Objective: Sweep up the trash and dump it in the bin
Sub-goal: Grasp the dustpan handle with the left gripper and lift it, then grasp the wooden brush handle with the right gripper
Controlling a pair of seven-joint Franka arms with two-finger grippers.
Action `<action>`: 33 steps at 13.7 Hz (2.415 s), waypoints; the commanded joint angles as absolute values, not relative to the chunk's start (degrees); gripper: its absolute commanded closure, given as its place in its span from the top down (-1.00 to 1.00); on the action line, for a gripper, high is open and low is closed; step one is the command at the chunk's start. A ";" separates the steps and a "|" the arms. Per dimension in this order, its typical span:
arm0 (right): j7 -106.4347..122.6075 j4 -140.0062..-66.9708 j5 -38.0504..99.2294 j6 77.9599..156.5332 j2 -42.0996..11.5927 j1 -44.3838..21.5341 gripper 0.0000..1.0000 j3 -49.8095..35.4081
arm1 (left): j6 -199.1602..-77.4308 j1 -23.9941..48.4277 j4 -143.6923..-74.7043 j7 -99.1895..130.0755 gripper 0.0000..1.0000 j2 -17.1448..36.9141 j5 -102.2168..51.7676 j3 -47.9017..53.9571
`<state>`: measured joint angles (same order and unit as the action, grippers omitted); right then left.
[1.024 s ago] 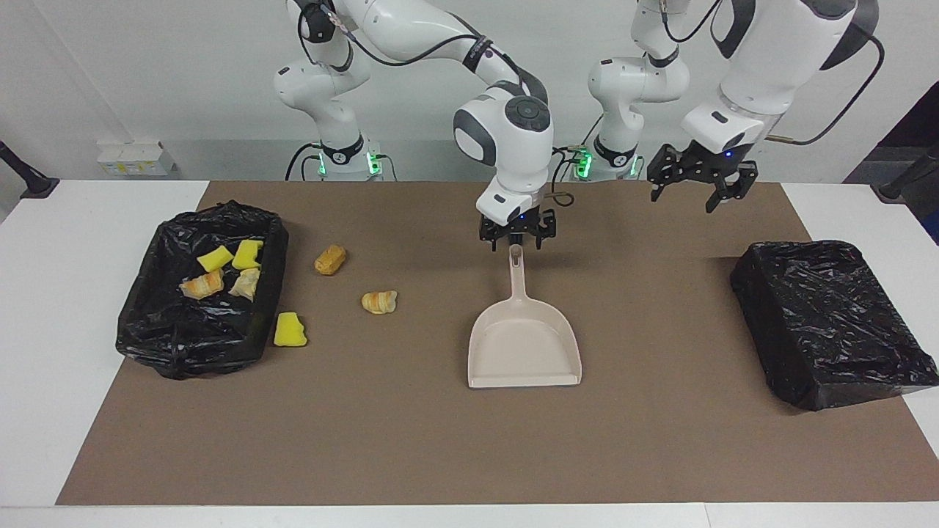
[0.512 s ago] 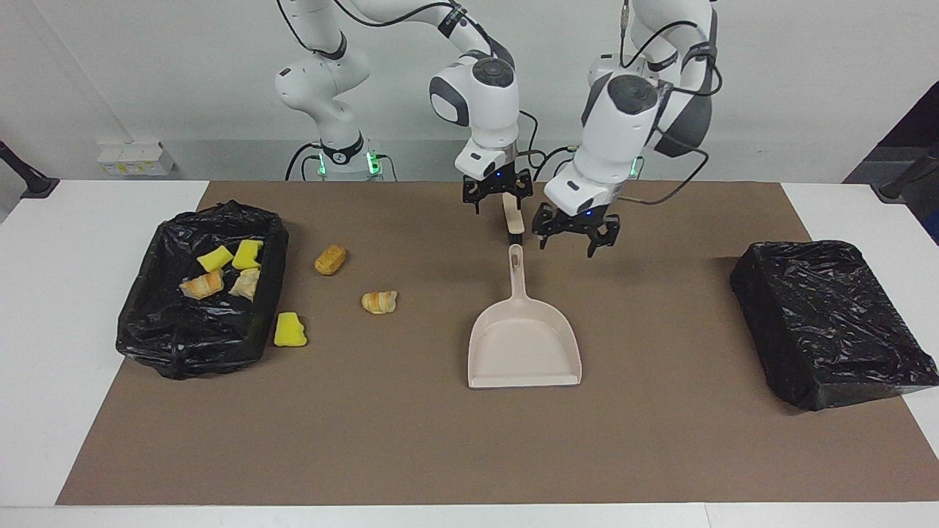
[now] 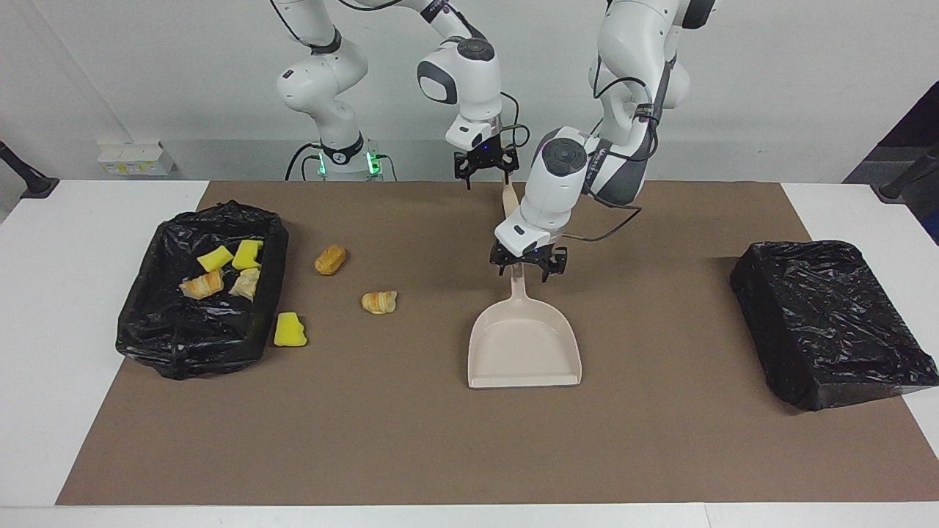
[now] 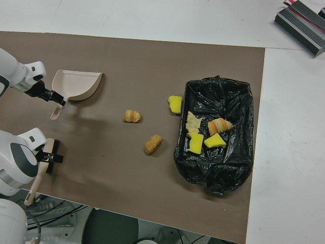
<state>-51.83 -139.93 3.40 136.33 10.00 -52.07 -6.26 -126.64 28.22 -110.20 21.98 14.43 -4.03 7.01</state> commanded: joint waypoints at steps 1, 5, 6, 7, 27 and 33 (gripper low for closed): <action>-59.04 -141.77 3.26 138.16 9.94 -56.93 1.00 -6.24 | -129.02 29.27 -112.06 23.38 0.65 13.80 -3.78 6.07; -69.15 -141.24 -3.94 139.30 6.25 -62.04 1.00 -6.24 | -130.43 29.36 -111.10 23.29 -0.49 15.03 -2.39 5.98; -70.56 -140.98 -4.39 140.52 5.37 -62.14 0.92 -6.24 | -129.65 29.36 -110.83 22.94 -0.79 15.03 0.85 5.98; -70.75 -140.11 -4.48 140.62 4.93 -62.14 0.83 -6.24 | -129.46 29.36 -110.92 22.77 -0.98 15.03 3.49 6.06; -61.90 -135.70 -4.48 120.97 16.51 -48.19 -1.00 -5.28 | -114.08 20.65 -112.41 -56.15 -1.00 8.08 10.81 5.45; -47.41 -135.88 -6.06 115.75 14.68 -30.36 -1.00 -4.75 | -115.75 23.90 -114.78 -55.29 -1.00 7.56 10.64 5.71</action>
<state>-52.77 -135.69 -4.76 115.62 16.26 -36.12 -4.37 -113.83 22.70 -112.19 -55.41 9.20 9.75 6.18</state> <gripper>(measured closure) 0.744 0.683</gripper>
